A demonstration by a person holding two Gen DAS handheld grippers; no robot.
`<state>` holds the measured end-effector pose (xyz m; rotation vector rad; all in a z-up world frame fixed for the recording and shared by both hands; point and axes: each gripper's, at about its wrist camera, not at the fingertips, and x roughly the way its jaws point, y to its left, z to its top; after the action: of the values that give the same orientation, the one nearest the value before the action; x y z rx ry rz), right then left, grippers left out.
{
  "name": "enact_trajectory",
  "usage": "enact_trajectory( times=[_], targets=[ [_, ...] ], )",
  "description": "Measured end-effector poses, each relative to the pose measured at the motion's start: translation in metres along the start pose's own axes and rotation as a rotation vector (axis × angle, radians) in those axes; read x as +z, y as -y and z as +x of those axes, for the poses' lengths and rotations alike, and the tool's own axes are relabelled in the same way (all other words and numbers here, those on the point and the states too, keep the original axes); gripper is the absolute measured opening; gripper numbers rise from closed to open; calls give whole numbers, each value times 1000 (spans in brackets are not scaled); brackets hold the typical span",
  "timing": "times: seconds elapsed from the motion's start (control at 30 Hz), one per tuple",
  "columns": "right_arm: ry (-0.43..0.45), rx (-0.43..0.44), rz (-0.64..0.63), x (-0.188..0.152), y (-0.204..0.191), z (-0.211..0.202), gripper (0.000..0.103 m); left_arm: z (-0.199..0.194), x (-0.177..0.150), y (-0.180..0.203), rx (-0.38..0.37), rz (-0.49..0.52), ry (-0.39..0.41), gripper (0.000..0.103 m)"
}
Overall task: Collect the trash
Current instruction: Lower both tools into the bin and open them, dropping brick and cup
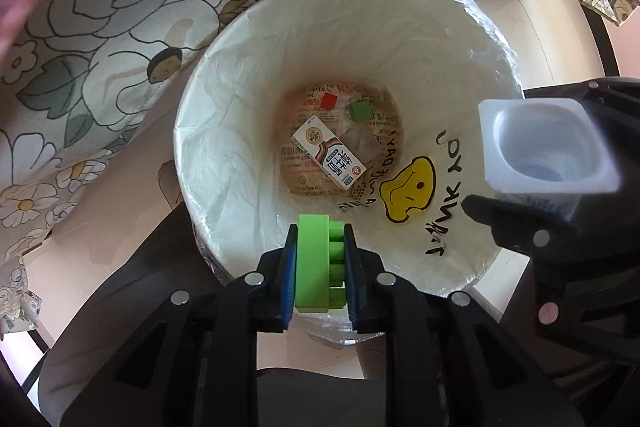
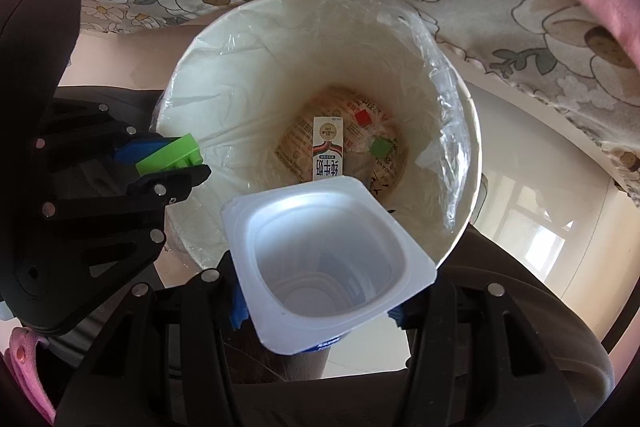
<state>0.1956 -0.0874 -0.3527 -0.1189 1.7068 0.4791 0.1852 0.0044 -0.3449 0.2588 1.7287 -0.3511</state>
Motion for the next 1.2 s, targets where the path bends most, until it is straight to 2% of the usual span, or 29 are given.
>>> enact_trajectory(
  times=[0.33,0.73,0.8,0.9,0.93,1.2],
  targets=[
    [-48,-8,8,2,4,25,53,34,10,-11,-70,-99,-43,23],
    [-71,2,11,12,5,50,53,58,19,-18,-126,-157,-84,23],
    [-77,4,9,14,6,53,55,59,20,-17,-122,-158,-86,30],
    [-70,-37,-13,16,4,56,62,59,21,-18,-116,-175,-81,48],
    [-64,-37,-17,17,4,57,62,58,22,-18,-118,-178,-75,50],
    [-62,-38,-21,17,5,56,62,58,23,-18,-110,-171,-77,50]
  ],
)
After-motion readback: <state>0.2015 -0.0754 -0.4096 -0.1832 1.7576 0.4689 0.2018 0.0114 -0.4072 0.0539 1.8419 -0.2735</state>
